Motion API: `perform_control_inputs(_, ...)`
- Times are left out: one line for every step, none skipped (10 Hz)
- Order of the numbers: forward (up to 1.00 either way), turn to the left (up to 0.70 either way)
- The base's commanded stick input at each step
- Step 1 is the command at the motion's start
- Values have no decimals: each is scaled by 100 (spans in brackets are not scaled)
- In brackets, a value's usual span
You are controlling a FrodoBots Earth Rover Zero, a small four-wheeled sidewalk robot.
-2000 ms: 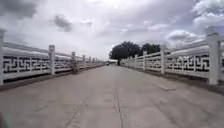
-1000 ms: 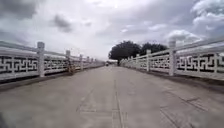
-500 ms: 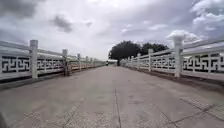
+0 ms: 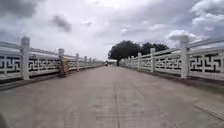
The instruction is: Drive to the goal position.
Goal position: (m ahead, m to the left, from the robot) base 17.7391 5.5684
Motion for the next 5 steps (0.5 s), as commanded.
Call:
perform_control_inputs(70,0)
perform_control_inputs(70,0)
perform_control_inputs(70,0)
perform_control_inputs(70,0)
perform_control_inputs(70,0)
